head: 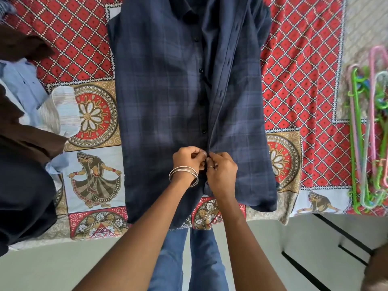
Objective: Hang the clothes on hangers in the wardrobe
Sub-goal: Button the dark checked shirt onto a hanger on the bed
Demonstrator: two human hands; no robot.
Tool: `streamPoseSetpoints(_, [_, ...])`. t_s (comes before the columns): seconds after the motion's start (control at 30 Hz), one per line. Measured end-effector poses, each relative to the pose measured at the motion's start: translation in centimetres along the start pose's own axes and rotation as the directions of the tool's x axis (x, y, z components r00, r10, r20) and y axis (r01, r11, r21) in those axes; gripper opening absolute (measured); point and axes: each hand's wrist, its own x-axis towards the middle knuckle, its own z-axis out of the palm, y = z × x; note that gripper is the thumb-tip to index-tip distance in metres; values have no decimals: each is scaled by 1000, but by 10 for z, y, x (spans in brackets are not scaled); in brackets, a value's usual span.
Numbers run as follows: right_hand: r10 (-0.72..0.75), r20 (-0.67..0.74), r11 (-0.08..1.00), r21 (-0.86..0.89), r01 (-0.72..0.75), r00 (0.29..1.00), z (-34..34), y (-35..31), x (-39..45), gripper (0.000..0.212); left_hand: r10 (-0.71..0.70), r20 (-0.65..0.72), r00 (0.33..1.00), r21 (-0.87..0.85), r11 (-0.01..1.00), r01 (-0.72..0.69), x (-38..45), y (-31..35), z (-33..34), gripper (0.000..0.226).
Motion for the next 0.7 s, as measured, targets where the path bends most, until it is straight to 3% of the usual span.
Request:
streamPoseSetpoints(0.07, [115, 164, 981, 136, -137, 980, -6, 5, 4, 17, 2, -33, 999, -20, 1000, -2, -1, -2, 1, 7])
streamPoseSetpoints(0.13, [198, 373, 845, 404, -351, 907, -14, 9, 7, 20, 8, -65, 998, -14, 1000, -9, -2, -2, 0, 6])
streamPoseSetpoints(0.2, [215, 444, 723, 527, -447, 870, -22, 16, 11, 21, 5, -40, 999, -24, 1000, -6, -2, -1, 0, 6])
streamPoseSetpoints(0.37, [289, 387, 737, 494, -461, 876, -25, 15, 22, 3, -16, 19, 1000, 19, 1000, 16, 3, 2, -2, 15])
streamPoseSetpoints(0.47, [324, 256, 829, 387, -404, 911, -19, 7, 18, 17, -37, 63, 997, 8, 999, 36, 4, 2, -5, 19])
streamPoseSetpoints(0.53, [298, 198, 859, 371, -353, 934, -14, 3, 12, 14, -42, 26, 999, 14, 999, 42, 5, 4, -4, 20])
streamPoseSetpoints(0.7, [276, 152, 866, 389, -314, 949, -7, 3, 7, 12, -4, -30, 1000, 87, 996, 7, 6, 5, -4, 12])
